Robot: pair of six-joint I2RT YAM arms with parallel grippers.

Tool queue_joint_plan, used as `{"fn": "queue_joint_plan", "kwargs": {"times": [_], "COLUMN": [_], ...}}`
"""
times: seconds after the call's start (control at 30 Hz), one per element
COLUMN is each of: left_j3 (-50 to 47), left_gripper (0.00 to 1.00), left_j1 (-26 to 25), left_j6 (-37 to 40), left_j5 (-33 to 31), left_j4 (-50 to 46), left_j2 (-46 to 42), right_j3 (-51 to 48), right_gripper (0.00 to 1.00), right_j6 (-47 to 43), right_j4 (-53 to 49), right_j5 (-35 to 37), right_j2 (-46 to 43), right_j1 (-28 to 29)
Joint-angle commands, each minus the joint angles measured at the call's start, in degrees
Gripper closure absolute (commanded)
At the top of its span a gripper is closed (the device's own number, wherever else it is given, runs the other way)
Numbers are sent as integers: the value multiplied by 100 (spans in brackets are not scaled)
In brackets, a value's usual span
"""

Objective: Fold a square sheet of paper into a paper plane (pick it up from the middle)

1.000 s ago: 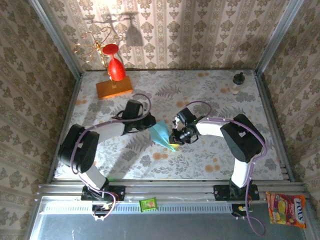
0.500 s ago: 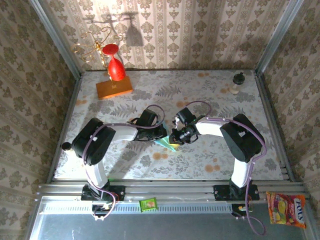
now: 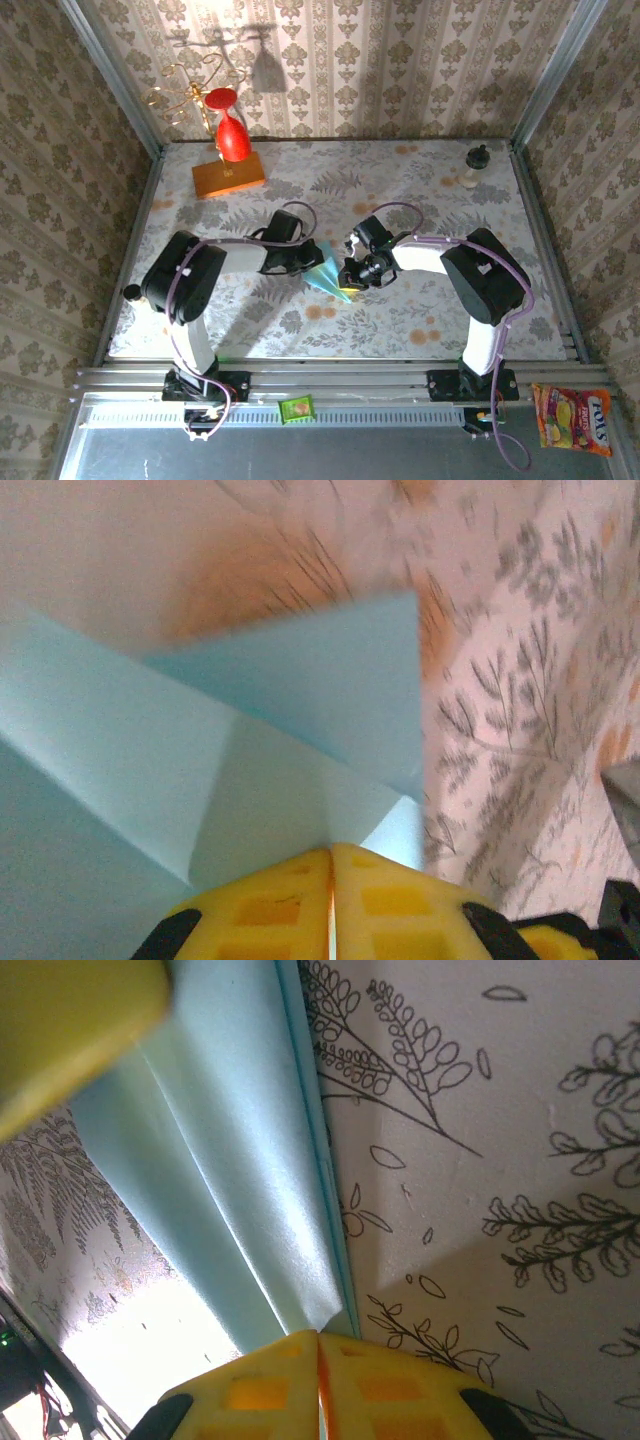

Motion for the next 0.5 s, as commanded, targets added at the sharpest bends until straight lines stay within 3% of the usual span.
{"fn": "queue_joint_plan", "kwargs": {"times": [0.0, 0.27, 0.47], "left_j3": [132, 332, 378], "left_gripper": [89, 89, 89], "left_j1": [477, 1308, 1187], "left_j6": [245, 371, 413], "left_j5": [-312, -271, -282], "left_j4": [28, 213, -23], "left_j2": [218, 361, -92], "right_j3": [-548, -522, -415], "right_gripper": [88, 88, 87], "right_j6": [-106, -64, -10], "right_j4": [-1018, -941, -877], "right_j5": [1460, 1420, 1180], "right_j2": [746, 753, 649], "right_j1": [-48, -48, -48]}}
